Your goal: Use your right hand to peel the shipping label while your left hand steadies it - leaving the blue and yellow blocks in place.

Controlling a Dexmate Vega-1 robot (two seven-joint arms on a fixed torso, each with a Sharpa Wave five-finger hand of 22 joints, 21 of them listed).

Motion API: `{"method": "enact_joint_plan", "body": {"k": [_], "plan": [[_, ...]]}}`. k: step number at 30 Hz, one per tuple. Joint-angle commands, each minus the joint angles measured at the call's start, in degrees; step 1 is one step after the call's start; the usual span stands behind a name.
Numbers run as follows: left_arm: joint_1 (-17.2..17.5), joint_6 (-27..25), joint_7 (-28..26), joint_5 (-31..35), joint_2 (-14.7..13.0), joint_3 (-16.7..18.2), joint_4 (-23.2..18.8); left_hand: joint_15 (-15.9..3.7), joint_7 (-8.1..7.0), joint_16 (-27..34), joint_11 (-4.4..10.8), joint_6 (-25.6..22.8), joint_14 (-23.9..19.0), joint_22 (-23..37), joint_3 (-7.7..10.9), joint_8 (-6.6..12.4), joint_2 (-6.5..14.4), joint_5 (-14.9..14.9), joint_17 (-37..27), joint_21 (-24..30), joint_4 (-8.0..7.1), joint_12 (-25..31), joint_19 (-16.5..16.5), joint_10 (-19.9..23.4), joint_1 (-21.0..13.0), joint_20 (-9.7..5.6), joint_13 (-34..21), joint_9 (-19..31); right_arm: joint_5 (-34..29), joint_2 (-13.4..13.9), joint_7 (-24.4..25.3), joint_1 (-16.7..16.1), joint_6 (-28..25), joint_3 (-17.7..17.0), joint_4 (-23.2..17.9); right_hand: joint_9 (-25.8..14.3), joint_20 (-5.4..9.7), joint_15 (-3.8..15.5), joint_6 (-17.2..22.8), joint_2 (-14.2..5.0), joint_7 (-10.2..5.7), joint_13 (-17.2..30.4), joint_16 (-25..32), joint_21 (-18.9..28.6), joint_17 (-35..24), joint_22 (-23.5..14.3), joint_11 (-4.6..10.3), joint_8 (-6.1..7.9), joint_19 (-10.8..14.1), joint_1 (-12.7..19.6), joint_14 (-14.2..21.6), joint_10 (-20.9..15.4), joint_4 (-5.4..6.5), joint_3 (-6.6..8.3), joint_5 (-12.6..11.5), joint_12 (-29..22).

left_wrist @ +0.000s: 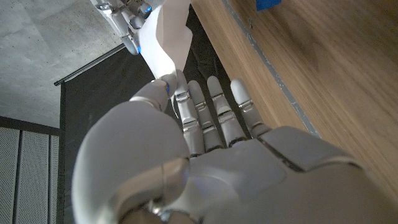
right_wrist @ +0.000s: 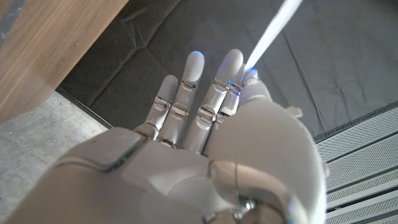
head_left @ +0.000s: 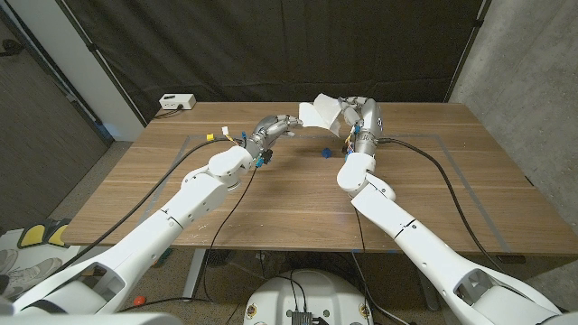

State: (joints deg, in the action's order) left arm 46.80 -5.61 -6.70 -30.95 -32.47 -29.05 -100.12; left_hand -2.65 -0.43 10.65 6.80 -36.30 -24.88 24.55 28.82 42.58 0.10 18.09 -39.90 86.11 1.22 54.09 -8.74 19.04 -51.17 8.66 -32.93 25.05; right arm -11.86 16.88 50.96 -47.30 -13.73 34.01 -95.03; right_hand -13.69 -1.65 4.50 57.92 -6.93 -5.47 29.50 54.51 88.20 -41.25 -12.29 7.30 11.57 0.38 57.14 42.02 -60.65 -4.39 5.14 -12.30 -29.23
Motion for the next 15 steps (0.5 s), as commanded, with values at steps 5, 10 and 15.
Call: {"method": "enact_joint_plan", "body": {"k": [5, 10, 15], "plan": [[1.2, 4.3, 1.2, 1.3, -0.8, 0.2, 0.7, 3.49, -1.87, 0.5, -4.49, 30.5, 14.8, -5.0, -7.74, -21.77, -8.8, -7.0, 8.5, -4.0, -3.45, -16.1, -10.8, -15.4, 12.3, 3.40, 11.6, -9.7, 4.4, 3.1, -7.3, -0.3, 5.9, -0.3, -0.5, 1.9, -3.82, 1.70, -17.8, 4.24, 2.07, -7.9, -17.2, -3.5, 16.5, 1.8, -5.81, -1.17, -5.5, -17.0, -7.7, 17.4, 7.12, -5.61, 1.5, 13.8], [1.5, 5.6, 1.8, 1.9, -1.3, 0.3, 0.6, 6.82, -1.90, 0.3, -6.87, 38.9, 22.3, -9.6, -13.12, -27.13, -10.4, -6.0, 12.4, -9.3, -4.15, -23.2, -15.7, -21.5, 16.9, 3.45, 15.0, -12.4, 6.0, 3.3, -8.5, -0.6, 10.2, -0.8, 0.7, 2.2, -5.92, -2.80, -28.6, 5.41, 2.84, -11.4, -25.8, -8.3, 21.3, 2.2, -8.27, -1.51, -7.6, -24.4, -16.1, 27.5, 9.97, -8.63, 1.5, 17.4], [1.8, 5.4, 2.1, 1.9, -2.0, 0.6, -0.1, 8.43, -1.79, 0.4, -8.38, 43.1, 27.8, -12.7, -16.67, -29.76, -9.8, -5.0, 15.3, -13.6, -4.00, -27.9, -19.7, -25.7, 18.6, 3.43, 17.3, -13.3, 6.5, 2.9, -8.4, -1.1, 12.7, -1.1, 1.4, 2.5, -8.13, -6.07, -38.6, 5.81, 2.92, -14.2, -31.8, -13.5, 23.7, 2.3, -9.84, -1.56, -11.0, -27.9, -23.8, 37.2, 10.82, -10.24, 1.2, 18.5]]}}
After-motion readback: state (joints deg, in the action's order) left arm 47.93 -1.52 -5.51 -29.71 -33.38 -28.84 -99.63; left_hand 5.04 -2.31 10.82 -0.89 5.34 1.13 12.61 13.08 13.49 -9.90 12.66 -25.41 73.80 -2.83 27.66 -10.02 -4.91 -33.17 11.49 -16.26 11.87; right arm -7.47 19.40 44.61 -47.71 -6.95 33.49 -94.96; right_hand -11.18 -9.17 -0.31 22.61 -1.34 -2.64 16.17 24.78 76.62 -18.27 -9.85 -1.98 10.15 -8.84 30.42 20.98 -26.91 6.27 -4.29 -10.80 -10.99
